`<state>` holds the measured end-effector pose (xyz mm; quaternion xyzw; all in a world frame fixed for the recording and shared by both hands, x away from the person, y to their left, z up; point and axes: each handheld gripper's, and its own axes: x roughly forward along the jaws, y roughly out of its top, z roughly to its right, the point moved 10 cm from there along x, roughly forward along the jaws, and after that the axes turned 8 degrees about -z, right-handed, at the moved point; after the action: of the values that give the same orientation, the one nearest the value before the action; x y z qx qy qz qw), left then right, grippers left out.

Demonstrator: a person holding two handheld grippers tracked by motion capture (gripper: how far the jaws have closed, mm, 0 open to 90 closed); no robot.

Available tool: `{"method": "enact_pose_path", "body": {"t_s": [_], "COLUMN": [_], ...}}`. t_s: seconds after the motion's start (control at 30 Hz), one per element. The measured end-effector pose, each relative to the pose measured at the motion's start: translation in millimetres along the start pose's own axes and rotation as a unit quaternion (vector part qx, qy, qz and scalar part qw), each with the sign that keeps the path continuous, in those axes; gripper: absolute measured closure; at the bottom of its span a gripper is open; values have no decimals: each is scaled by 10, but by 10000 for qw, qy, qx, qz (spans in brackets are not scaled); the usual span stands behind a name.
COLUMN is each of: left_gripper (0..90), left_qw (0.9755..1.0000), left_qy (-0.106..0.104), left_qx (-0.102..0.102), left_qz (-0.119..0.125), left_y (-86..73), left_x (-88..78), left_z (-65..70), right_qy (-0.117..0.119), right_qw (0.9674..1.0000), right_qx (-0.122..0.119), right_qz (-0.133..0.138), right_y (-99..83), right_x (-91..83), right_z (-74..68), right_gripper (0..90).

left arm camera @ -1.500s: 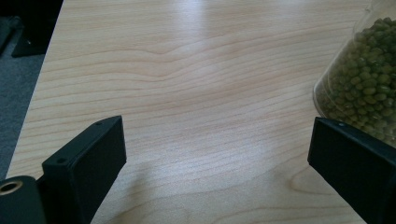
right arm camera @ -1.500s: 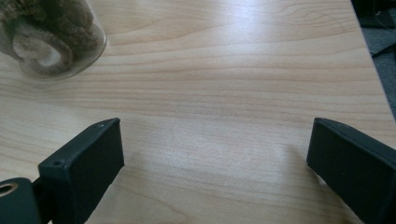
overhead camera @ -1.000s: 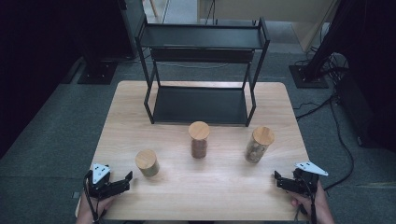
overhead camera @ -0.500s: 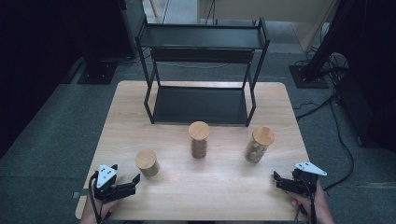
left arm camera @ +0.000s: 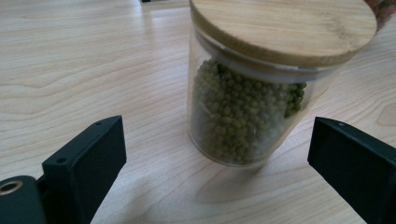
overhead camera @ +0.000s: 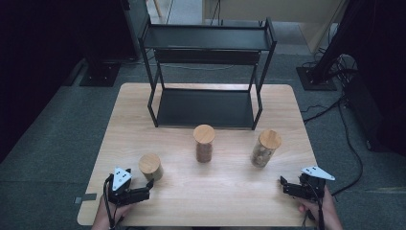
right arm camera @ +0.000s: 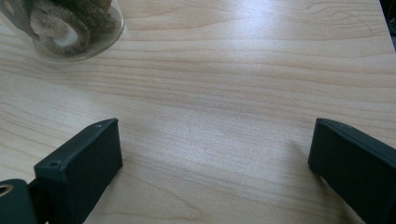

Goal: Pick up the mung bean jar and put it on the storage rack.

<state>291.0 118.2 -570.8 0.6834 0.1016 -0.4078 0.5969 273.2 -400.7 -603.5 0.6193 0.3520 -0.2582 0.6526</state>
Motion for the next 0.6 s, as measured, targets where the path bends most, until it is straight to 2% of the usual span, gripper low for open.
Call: {"method": "enact_pose_path", "body": {"t_s": [0.23,0.6], "left_gripper": [46,62], "left_qw": [10000,9997], "left_qy": [41,128], "left_qx": [46,67], "left_qz": [-10,-195], "left_y": [71,144], "left_x": [39,164], "left_z": [37,112], "right_qy": [29,46], "right_qw": [10000,10000], "right_qx": [-34,-53], "right_qz": [-2,-12], "right_y": [0,-4], "right_x": [0,0], "right_z": [-9,-10], "right_gripper": [24,21]}}
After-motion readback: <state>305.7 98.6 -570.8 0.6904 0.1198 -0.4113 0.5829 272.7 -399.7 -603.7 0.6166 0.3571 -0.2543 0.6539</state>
